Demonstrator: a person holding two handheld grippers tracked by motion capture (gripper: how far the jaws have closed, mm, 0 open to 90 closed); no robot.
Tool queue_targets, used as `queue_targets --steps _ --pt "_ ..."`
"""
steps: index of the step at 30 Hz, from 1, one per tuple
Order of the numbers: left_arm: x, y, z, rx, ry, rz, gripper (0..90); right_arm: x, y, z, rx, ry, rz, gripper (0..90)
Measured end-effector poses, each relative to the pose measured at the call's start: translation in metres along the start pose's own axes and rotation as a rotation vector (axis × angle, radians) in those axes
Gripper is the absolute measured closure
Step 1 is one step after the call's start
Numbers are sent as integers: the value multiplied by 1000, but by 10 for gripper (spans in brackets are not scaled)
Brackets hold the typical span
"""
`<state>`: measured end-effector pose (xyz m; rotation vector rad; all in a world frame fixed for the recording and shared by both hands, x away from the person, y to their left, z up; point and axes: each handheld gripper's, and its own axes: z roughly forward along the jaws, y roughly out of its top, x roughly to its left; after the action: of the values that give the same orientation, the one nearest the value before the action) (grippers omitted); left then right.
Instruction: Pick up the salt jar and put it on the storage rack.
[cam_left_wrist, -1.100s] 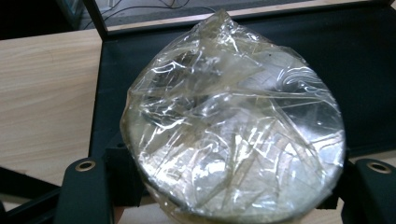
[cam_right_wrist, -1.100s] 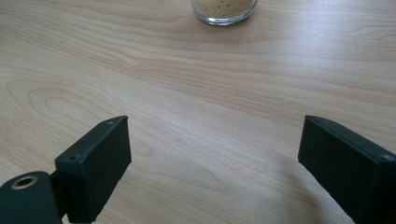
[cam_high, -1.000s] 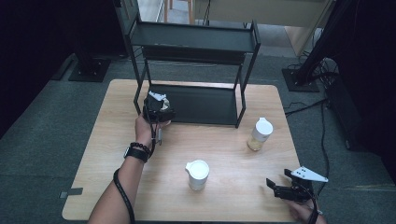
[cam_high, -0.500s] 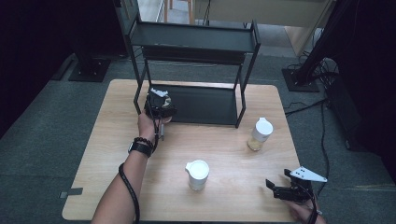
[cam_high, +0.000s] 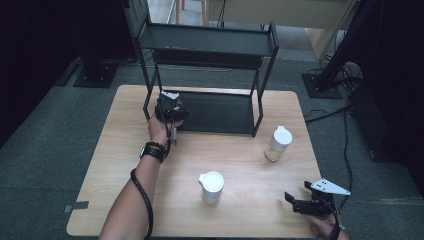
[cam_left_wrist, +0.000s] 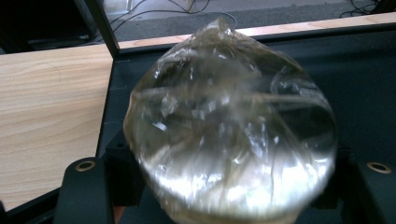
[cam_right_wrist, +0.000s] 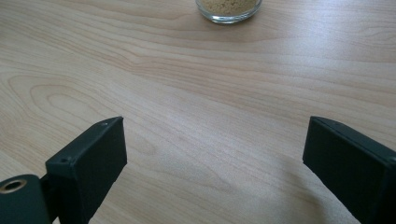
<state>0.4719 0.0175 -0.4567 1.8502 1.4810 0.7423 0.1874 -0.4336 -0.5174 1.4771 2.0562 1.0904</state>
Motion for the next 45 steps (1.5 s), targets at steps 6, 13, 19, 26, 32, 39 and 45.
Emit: queue_targets --steps 6,13,19,26,32,39,45 --pt "0 4 -10 -48 16 -22 209 0 0 0 2 0 0 61" --pt "-3 -7 -15 -8 8 27 108 0 0 0 2 -4 -4 61" --pt "-3 -26 -19 -9 -24 32 108 1 0 0 1 -7 -3 61" --pt "0 -43 -23 -20 -70 46 2 1 0 0 4 -13 -3 61" --pt "3 -54 -24 -24 -75 33 0 1 0 1 5 -14 -3 61" --pt "9 -72 -23 -37 -81 21 0 1 0 1 5 -14 -3 61" --pt "11 -87 -19 -9 -77 27 6 1 0 0 5 -15 0 61"
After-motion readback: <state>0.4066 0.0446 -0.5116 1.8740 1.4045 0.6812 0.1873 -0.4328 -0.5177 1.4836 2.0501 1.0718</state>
